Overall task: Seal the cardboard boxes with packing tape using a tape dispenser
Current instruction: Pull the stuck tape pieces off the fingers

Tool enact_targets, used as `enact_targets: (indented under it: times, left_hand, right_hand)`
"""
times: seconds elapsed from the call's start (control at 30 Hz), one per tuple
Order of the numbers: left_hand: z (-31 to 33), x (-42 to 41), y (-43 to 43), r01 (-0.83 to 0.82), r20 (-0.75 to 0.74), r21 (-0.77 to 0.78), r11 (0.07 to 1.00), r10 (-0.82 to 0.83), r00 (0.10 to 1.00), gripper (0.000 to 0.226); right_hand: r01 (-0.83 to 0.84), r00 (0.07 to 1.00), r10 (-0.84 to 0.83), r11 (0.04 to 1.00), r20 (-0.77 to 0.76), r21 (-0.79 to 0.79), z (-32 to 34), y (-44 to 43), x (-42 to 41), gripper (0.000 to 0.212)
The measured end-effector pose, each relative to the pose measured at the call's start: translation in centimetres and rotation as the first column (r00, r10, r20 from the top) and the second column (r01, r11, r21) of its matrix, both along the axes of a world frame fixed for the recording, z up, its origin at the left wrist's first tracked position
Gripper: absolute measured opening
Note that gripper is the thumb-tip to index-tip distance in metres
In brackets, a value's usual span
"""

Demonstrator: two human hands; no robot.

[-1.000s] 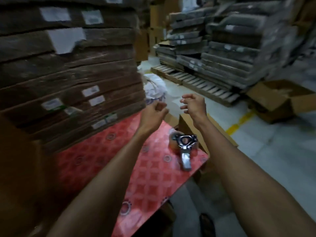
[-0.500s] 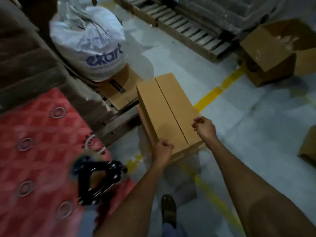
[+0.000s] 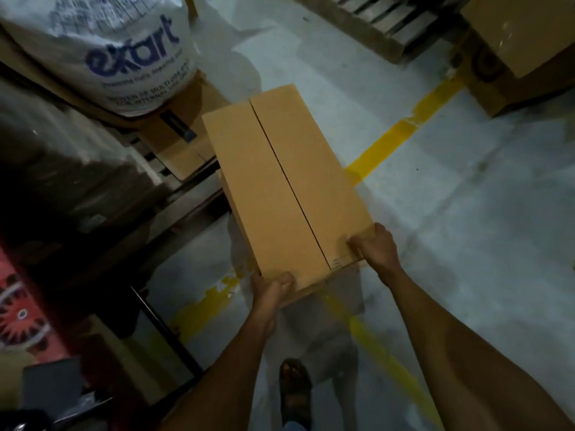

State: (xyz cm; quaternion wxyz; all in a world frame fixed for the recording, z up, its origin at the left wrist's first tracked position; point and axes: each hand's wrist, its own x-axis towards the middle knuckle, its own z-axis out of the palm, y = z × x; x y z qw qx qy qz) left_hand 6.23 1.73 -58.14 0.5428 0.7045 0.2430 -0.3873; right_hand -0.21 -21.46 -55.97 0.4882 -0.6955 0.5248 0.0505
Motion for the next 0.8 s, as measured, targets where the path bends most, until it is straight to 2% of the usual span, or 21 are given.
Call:
enact_targets:
  times: [0.07,0.2,0.27,0.4,0.5,0.7,0.8]
  left_hand:
    - [3.1,0.7,0.1,-0.068,0.063,-0.038,0.997,0.07,0.996,0.112]
    - [11.0,3.8,0.8,-0.102,0.246,-0.037,0.994,0.108,0.963,0.073]
    - [15.9,4.9,1.4,-0.111,0.285,-0.051,0.993,0.121,0.951,0.066]
    - [26.7,6.0,3.8,-0.133,0.357,-0.166,0.977,0.185,0.916,0.071]
    - [35.3,6.3,7.5,-0.104,0.455,-0.247,0.963,0.21,0.865,0.095]
    - [51.8,4.1,20.7,-0.007,0.684,-0.33,0.944,0.244,0.687,0.087]
    - [57.7,0.9,30.6,0.017,0.747,-0.334,0.942,0.254,0.614,0.082]
  right_hand:
    - [0.014,0.995,-0.014,1.0,0.095,-0.001,2.0,0.4,0.3,0.083]
    - [0.086,0.959,-0.091,0.996,0.27,0.03,10.4,1.1,3.1,0.065]
    - [0.091,0.943,-0.087,0.996,0.322,0.002,15.5,1.5,4.1,0.066]
    - [0.109,0.897,-0.058,0.99,0.438,-0.092,26.3,4.5,4.6,0.071]
    - [0.138,0.839,-0.044,0.982,0.543,-0.133,34.8,8.0,4.1,0.084]
    - [0.152,0.645,0.05,0.97,0.763,-0.191,50.6,21.6,0.2,0.056]
    - [0.141,0.552,0.088,0.97,0.829,-0.197,55.2,31.0,-2.5,0.054]
